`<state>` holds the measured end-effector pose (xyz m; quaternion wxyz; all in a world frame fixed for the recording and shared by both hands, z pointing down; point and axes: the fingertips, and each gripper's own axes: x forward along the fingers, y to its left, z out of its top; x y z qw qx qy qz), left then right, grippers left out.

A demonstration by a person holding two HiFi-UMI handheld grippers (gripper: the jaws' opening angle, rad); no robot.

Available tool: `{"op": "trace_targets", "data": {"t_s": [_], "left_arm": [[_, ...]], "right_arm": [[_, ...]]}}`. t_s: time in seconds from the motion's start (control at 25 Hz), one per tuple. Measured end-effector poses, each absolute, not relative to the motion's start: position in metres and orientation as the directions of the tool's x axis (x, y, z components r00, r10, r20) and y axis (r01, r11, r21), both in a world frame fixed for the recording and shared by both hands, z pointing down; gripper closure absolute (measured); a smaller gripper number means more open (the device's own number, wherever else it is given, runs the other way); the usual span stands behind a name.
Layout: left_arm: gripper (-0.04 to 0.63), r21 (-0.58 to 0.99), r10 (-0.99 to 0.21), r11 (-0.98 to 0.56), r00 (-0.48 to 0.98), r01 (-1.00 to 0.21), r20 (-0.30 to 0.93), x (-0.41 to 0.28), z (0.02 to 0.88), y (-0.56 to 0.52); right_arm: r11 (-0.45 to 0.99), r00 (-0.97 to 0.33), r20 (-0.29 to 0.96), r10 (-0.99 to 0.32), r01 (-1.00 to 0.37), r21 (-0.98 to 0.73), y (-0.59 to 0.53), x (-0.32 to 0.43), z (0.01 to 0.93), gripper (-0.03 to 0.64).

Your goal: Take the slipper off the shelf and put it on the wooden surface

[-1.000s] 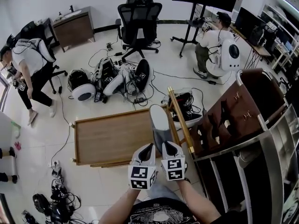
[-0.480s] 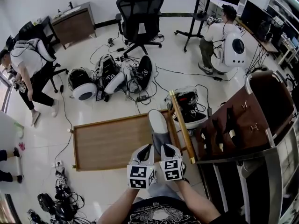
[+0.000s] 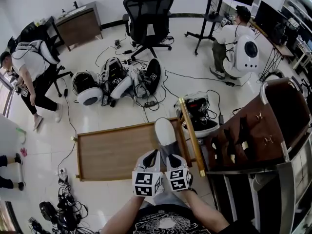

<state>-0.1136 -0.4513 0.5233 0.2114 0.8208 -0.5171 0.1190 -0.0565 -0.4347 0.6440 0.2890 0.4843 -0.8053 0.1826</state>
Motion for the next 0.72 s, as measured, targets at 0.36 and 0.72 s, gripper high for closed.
{"op": "trace_targets", "data": {"t_s": [0.36, 0.72], "left_arm": [[0.591, 0.229, -0.798, -0.378, 0.441, -0.897, 0.411, -0.114, 0.523, -0.446], [0.591, 0.217, -0.81, -0.373, 0.431, -0.902, 0.399, -0.127, 0.513, -0.428]], "right_arm": [[0.47, -0.394, 0.644, -0.656, -0.881, -0.059, -0.431, -0.061, 0.643, 0.549], [0.439, -0.384, 0.586, -0.714, -0.897, -0.052, -0.429, -0.064, 0.611, 0.549]]}}
